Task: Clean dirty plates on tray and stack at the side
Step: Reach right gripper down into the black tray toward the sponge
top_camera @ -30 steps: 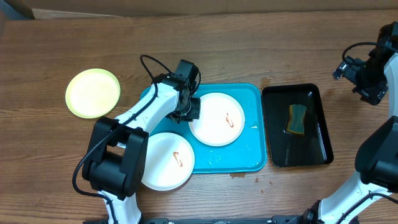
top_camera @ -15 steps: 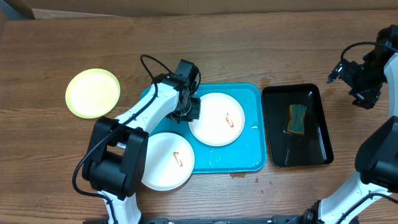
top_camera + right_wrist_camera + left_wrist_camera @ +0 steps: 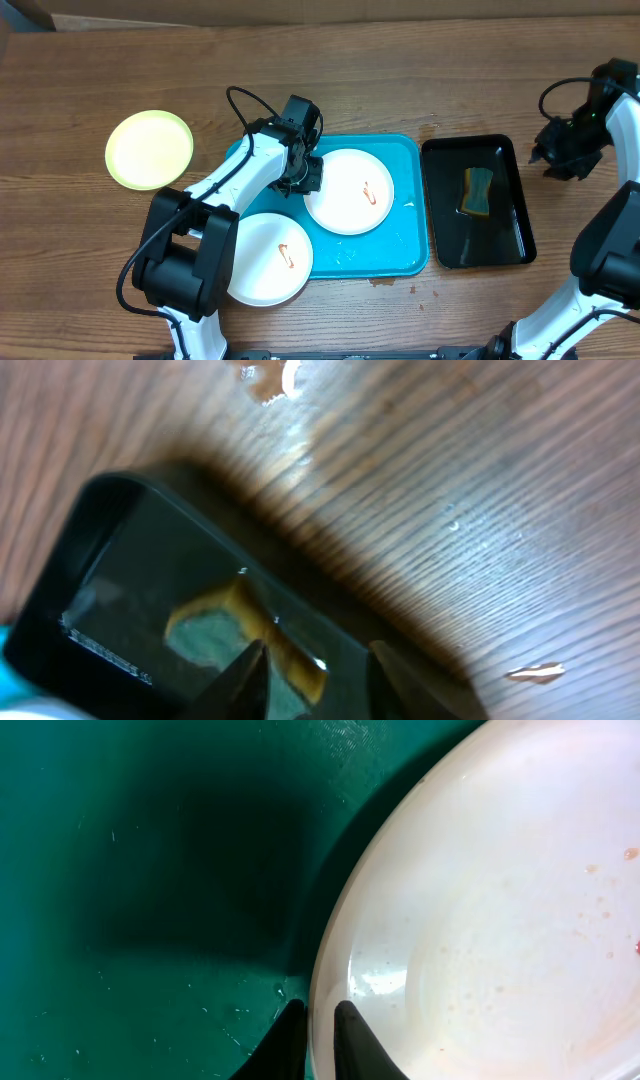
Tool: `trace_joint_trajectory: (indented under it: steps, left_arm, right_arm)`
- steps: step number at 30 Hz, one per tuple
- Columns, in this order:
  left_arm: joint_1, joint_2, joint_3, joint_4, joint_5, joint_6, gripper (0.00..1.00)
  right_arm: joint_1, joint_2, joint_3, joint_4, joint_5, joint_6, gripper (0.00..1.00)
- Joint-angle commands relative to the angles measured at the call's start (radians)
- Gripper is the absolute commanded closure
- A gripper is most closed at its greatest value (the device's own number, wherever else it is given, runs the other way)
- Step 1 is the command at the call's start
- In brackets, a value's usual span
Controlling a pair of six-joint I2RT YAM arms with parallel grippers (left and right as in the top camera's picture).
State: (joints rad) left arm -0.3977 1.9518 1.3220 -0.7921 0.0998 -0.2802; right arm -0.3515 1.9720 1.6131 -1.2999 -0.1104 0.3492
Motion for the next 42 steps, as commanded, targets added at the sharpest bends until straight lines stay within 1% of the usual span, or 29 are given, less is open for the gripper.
trace_joint_trajectory:
  steps: [1, 3, 5, 13, 17, 26, 37, 42]
  left_arm:
    - [-0.005, 0.006, 0.023, 0.0, 0.002, 0.019, 0.87]
    - [-0.005, 0.006, 0.023, 0.001, 0.002, 0.019, 0.87]
    - [-0.005, 0.006, 0.023, 0.001, 0.002, 0.019, 0.87]
    - [-0.005, 0.006, 0.023, 0.001, 0.002, 0.019, 0.87]
    - [-0.005, 0.006, 0.023, 0.001, 0.002, 0.019, 0.87]
    - [-0.005, 0.006, 0.023, 0.001, 0.011, 0.019, 0.87]
    - [-0.005, 0.006, 0.023, 0.003, 0.024, 0.019, 0.87]
    - [-0.005, 0.006, 0.023, 0.006, 0.024, 0.019, 0.83]
  right_arm:
    - [0.003, -0.014, -0.035, 0.022, 0.06, 0.077, 0.76]
    - [0.003, -0.014, -0.05, 0.021, 0.086, 0.115, 0.85]
    - [0.003, -0.014, -0.061, 0.013, 0.113, 0.147, 0.89]
    - [0.003, -0.014, -0.153, 0.021, 0.121, 0.182, 0.91]
    - [0.003, -0.014, -0.202, 0.031, 0.12, 0.206, 0.94]
    - [0.003, -0.014, -0.213, -0.042, 0.087, 0.204, 0.94]
    - [0.003, -0.014, -0.209, -0.072, 0.057, 0.17, 0.93]
    - [0.003, -0.014, -0.121, -0.114, 0.056, 0.167, 0.89]
